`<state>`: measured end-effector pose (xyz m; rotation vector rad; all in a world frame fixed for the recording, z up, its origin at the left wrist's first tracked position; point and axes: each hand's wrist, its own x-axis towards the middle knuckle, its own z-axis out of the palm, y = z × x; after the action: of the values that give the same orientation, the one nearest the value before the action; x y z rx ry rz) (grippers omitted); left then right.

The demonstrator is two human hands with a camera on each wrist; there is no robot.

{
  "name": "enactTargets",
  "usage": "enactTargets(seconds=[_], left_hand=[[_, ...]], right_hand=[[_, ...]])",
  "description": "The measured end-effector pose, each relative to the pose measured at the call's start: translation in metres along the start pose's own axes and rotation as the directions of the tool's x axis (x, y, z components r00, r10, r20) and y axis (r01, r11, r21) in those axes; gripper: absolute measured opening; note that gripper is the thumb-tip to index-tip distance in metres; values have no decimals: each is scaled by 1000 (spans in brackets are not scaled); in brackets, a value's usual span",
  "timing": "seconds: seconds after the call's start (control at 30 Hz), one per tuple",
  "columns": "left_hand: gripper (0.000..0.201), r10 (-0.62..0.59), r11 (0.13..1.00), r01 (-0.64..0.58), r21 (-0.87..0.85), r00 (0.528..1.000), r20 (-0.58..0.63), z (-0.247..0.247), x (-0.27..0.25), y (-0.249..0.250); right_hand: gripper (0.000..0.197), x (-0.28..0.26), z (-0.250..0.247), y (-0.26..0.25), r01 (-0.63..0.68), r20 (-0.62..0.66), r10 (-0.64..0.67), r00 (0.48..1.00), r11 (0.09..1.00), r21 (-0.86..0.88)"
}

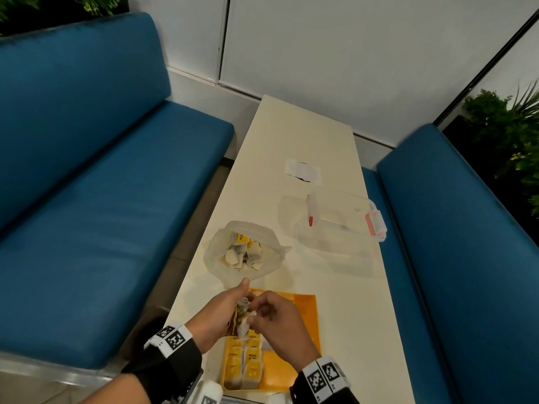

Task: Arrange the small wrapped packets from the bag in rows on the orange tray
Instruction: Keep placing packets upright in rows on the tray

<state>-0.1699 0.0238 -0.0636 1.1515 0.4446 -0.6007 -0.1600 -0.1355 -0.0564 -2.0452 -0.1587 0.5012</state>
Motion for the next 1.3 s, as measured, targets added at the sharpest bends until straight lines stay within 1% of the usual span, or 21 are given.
enactTargets(seconds=[0.07, 0.13, 0.23, 0.33, 0.43, 0.53, 0.6, 0.7, 0.73, 0.83, 0.87, 0.93, 1.03, 1.13, 1.23, 1.3], left_hand=[[47, 33, 999, -34, 25, 999, 34, 0, -4, 1], [34, 70, 995, -73, 73, 997, 38, -3, -6, -1], [22, 76, 991, -83, 101, 995, 72, -12, -8, -5], [26, 53, 992, -63, 113, 994, 95, -18, -9, -7], [28, 71, 990, -82, 115, 993, 93, -20, -9, -8], [24, 95, 983, -110, 146, 990, 104, -21, -8, -10], [18, 124, 975, -136, 177, 989, 77, -22, -7, -11], [9, 199, 954, -201, 224, 979, 31, -21, -6, -13], [8, 225, 943, -224, 245, 974, 24, -20, -6, -13], [10, 288, 914, -279, 295, 958, 14, -15, -8, -10], [11, 304, 903, -292, 314, 953, 12, -14, -8, -9], [13, 333, 886, -312, 343, 943, 0, -13, -8, -8], [10, 356, 871, -324, 369, 934, -19, -13, -7, -8], [7, 359, 867, -328, 375, 933, -13, -15, -8, -7], [4, 352, 877, -304, 372, 934, -66, -20, -5, -9], [6, 345, 878, -275, 393, 931, -119, -24, -3, -12]], right_hand=[[16, 0, -3, 1, -2, -9, 3, 1000, 999, 51], [17, 0, -7, -1, -8, -21, 10, 1000, 995, 97], [20, 0, -15, 2, 6, -51, 1, 999, 992, 130], [22, -1, -21, 4, 40, -46, -34, 998, 989, 140], [24, -1, -23, 3, 89, -44, -85, 995, 988, 125], [27, -1, -23, 1, 106, -56, -99, 994, 983, 148], [26, -1, -23, 1, 80, -47, -73, 996, 979, 186], [22, -2, -22, 0, -20, -13, 25, 1000, 955, 294], [20, -2, -22, 0, -47, -10, 52, 999, 953, 299], [5, 0, -21, 1, -69, -26, 75, 997, 979, 194], [4, 0, -21, 1, -63, -30, 70, 997, 980, 187], [5, 0, -21, 1, -44, -43, 56, 998, 973, 227], [9, -2, -22, 0, -36, -58, 54, 997, 960, 278], [6, -2, -25, 1, -24, -97, 56, 994, 953, 302], [4, 0, -36, 2, 23, -171, 23, 985, 966, 257], [4, 1, -42, 3, 41, -184, 2, 983, 973, 226]])
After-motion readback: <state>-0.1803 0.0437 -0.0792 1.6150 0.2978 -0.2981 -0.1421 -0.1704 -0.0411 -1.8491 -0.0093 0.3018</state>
